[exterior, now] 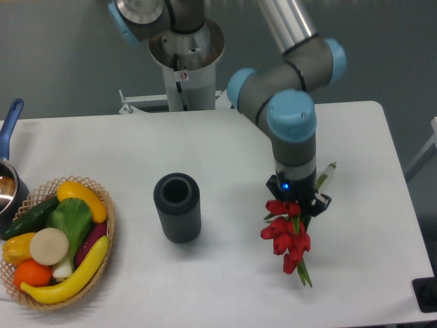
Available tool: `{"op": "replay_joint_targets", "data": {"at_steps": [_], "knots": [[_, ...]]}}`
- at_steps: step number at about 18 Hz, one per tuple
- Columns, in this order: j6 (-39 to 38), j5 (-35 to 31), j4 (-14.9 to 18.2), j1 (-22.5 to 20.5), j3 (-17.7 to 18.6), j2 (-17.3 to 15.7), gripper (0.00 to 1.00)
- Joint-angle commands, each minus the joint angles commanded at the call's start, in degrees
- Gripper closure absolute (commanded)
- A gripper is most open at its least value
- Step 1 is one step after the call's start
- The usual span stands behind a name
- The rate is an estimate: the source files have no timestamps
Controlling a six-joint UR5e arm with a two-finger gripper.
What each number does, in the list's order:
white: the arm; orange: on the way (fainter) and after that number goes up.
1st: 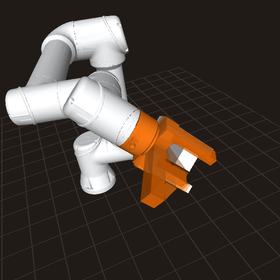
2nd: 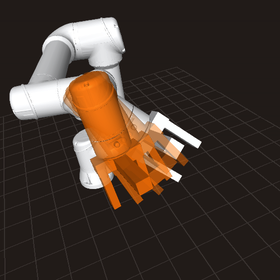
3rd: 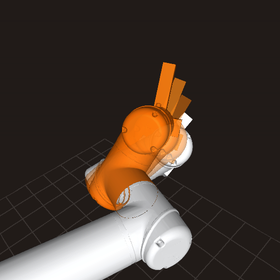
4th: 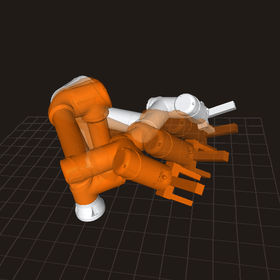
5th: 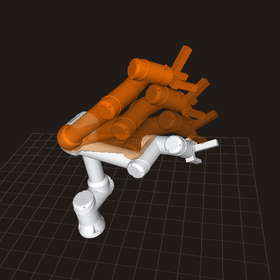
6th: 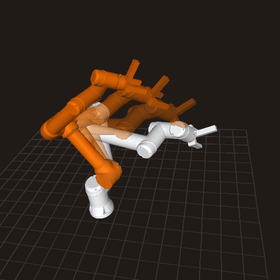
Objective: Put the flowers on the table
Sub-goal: 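Lower the held tulips toward the table beside the black vase, then lay the tulips on the table and open the gripper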
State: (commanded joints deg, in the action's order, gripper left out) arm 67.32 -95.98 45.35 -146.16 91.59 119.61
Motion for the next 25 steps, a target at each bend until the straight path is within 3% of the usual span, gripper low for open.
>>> {"op": "replay_joint_targets", "data": {"at_steps": [4,5,7,9,13,17,20,25], "knots": [[-0.1,0.0,-0.1,0.4,-0.9,1.9,0.66],[-0.1,0.0,-0.1,0.6,-0.9,2.0,0.60],[0.1,0.0,-0.2,0.6,-0.9,2.0,0.32],[0.2,0.0,-0.3,0.6,-0.9,1.7,0.25],[1.4,0.0,-0.4,0.9,-0.3,0.4,0.00],[4.1,0.0,-0.3,2.5,1.8,-4.2,0.00],[4.7,0.5,1.2,1.9,0.6,-8.4,0.00],[6.8,2.7,13.2,0.6,-4.7,-11.8,0.00]]}}
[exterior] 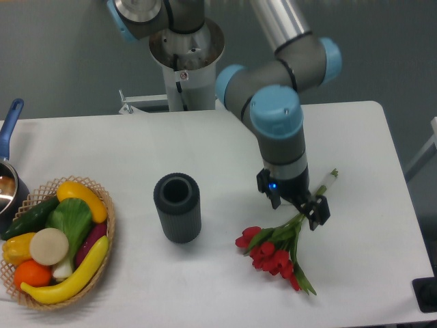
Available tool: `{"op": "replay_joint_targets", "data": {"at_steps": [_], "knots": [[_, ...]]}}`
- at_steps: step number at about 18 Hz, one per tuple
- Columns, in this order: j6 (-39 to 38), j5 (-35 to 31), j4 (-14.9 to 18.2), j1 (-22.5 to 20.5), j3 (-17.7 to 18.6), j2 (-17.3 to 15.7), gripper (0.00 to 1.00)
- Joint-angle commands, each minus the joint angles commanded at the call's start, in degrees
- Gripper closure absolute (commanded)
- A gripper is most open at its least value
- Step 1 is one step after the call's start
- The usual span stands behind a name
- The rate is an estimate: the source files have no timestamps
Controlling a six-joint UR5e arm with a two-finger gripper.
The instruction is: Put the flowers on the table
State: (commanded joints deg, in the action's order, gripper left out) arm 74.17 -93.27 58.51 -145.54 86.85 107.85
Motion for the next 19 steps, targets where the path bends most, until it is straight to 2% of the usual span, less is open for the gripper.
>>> {"op": "replay_joint_targets", "data": {"at_steps": [3,7,13,16,19], "knots": [[3.4,5.9,7.5,-3.8,-2.0,-2.7,0.00],[14.0,9.6,15.7,-8.8,-4.4,-5.5,0.00],[24.1,11.0,21.5,-14.8,-4.0,-8.4,0.00],[30.1,11.2,22.3,-17.3,-3.5,-9.1,0.00],[31.2,11.2,22.3,-17.6,-3.0,-9.0,0.00]]}}
